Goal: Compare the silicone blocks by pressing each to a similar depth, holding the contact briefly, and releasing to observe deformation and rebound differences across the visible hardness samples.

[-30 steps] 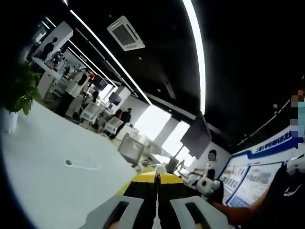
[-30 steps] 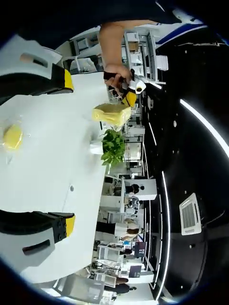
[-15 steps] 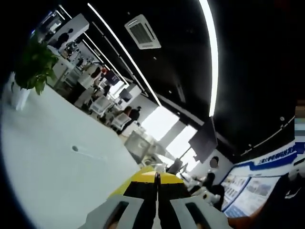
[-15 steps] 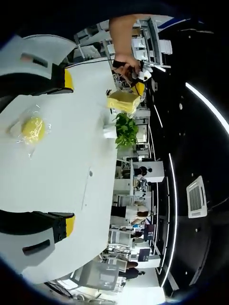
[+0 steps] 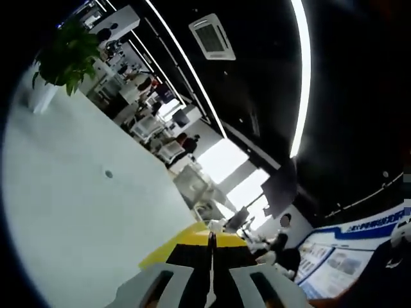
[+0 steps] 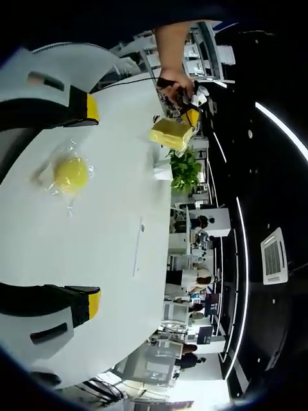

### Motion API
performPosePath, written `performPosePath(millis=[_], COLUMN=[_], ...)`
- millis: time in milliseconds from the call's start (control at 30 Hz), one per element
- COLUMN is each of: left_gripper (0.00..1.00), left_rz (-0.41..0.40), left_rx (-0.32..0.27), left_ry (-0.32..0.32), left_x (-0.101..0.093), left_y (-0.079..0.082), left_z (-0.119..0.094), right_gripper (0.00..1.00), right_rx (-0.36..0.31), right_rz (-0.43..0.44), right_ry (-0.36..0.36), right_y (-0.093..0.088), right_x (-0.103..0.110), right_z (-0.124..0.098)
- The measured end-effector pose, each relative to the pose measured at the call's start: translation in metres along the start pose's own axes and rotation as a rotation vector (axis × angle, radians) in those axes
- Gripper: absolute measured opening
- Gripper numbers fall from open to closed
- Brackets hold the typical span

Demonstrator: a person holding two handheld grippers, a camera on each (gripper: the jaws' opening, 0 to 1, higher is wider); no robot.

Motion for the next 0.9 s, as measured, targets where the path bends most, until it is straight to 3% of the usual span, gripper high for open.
performPosePath(millis=[500, 900], left_gripper=[0.00, 0.00], left_rz=[-0.158, -0.199], left_rx=[-0.003, 0.030], left_ry=[0.053, 0.113], left_x=[0.037, 0.057], left_y=[-0.040, -0.066], left_z=[-0.013, -0.021], right_gripper=[0.97, 0.97], right_rx=[0.029, 0.026], right_rz=[-0.003, -0.004], right_ry=[-0.031, -0.058], right_y=[-0.022, -0.025], right_x=[0.014, 0.011], right_z=[-0.012, -0.019])
Point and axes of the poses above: the point that each gripper's makers call its tool centre point, and the gripper's own axes: z roughly forward along the fingers, x roughly to its left, y roughly out of its top, the point moved 10 cm from there along -z, roughly backward along the fingers, and after that the axes turned 1 degree about z, right-handed, at the moved point
